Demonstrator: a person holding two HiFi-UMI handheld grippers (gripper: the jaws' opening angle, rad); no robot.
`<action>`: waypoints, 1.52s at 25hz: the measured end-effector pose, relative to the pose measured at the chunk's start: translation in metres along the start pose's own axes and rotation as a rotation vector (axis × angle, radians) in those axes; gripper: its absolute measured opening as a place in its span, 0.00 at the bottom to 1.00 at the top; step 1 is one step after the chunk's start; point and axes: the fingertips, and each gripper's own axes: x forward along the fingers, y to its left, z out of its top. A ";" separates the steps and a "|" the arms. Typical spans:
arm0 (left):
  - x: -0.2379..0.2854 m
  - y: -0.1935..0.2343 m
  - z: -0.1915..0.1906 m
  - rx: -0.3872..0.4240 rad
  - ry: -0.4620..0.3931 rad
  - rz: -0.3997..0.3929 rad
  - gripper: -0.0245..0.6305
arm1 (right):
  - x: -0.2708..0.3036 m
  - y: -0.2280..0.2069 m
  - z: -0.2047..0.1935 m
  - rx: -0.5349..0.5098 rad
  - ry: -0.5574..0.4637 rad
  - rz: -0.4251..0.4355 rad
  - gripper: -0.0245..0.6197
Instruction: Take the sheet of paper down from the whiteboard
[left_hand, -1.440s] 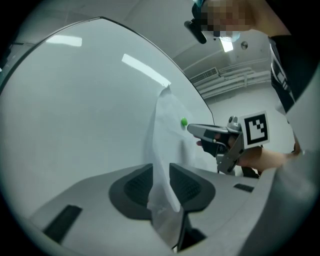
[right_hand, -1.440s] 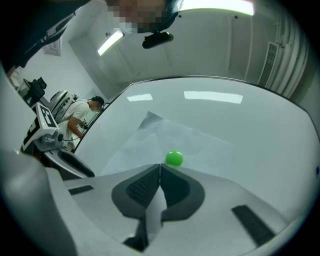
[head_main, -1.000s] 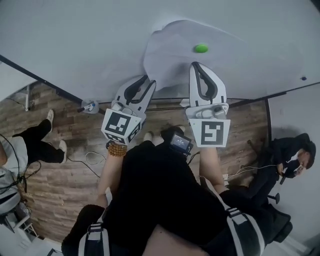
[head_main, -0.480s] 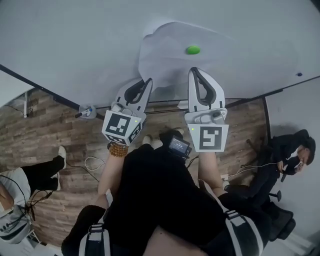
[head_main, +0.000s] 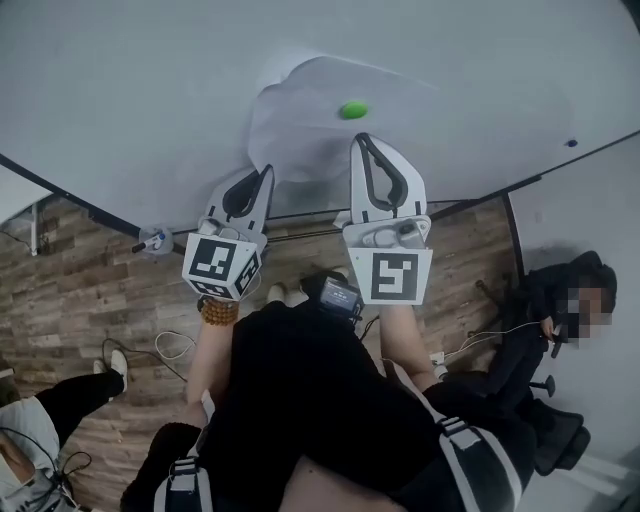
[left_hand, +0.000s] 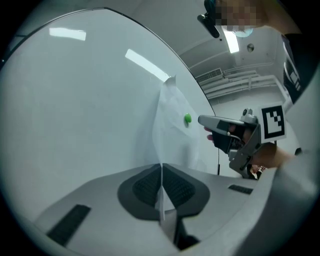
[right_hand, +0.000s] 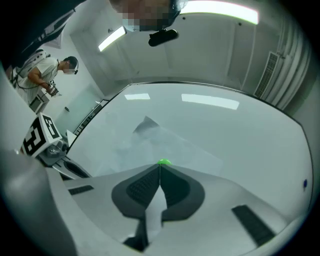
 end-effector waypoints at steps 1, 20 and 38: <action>0.001 0.000 0.001 0.005 0.000 -0.001 0.06 | -0.001 -0.004 0.000 -0.014 0.003 -0.019 0.04; 0.003 -0.001 0.006 -0.029 -0.011 -0.013 0.06 | 0.006 -0.017 0.014 -0.079 -0.024 -0.076 0.10; 0.000 0.002 0.011 -0.037 -0.020 -0.021 0.06 | 0.019 -0.013 0.006 -0.135 0.008 -0.094 0.24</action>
